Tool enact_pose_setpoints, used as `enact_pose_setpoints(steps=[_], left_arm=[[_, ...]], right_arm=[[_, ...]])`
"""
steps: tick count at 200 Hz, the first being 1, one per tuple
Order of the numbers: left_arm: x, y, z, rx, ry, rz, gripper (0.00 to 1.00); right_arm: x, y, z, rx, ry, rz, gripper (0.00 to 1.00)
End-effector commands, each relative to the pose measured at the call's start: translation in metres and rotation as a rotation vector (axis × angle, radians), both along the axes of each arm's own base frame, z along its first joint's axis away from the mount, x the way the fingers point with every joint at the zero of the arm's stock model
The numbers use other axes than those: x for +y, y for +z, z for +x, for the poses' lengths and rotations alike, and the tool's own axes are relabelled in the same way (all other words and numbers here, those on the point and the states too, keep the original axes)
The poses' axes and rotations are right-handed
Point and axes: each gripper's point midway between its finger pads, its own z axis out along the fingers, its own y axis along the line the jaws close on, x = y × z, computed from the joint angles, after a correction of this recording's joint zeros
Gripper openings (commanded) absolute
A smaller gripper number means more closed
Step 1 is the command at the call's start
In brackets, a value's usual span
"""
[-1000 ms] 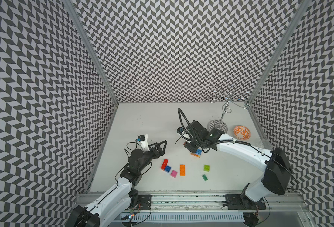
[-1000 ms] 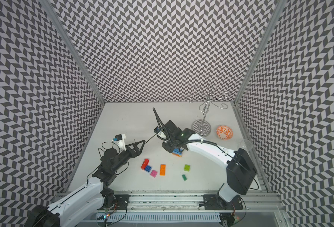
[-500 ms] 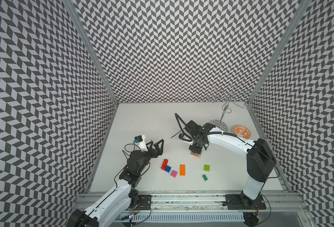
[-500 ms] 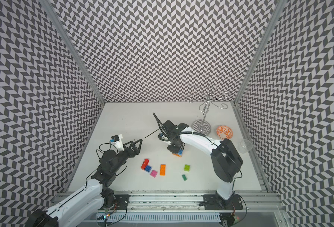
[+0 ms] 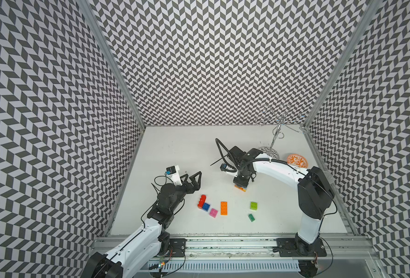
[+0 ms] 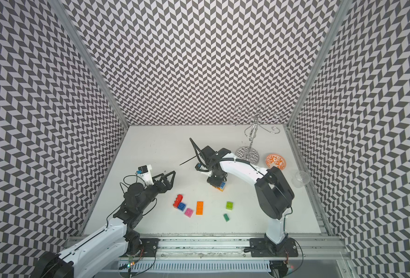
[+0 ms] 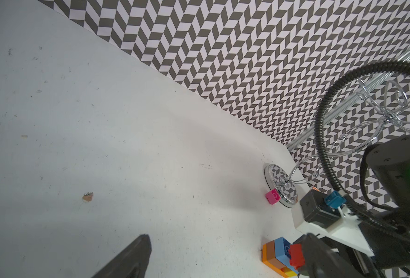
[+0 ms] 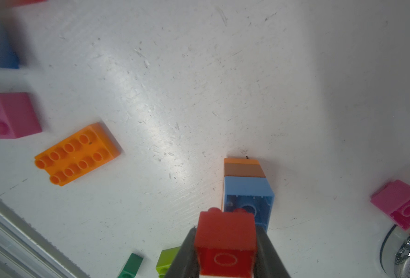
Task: Assemble the letter p with lego
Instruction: Assemble the lego brick with the lego brick.
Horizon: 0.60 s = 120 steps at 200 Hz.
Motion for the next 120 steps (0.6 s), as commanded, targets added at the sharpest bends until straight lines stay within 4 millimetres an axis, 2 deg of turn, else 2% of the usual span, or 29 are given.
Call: enact_pose_setpoints(steps=[1, 59, 66, 120], left_arm=[[-0.004, 0.011, 0.002, -0.032, -0.014, 0.009, 1.00], [-0.004, 0.010, 0.002, -0.033, -0.016, 0.008, 1.00], [-0.004, 0.010, 0.002, -0.032, -0.018, 0.008, 1.00], [-0.005, 0.011, 0.002, -0.034, -0.022, 0.005, 1.00]], right_arm=[[-0.002, -0.010, 0.004, 0.018, 0.020, -0.032, 0.00], [0.006, 0.014, 0.014, -0.017, -0.025, 0.003, 0.00], [0.000, 0.013, 0.008, 0.006, -0.031, -0.019, 0.00], [-0.001, 0.009, 0.009, 0.024, -0.075, -0.031, 0.00]])
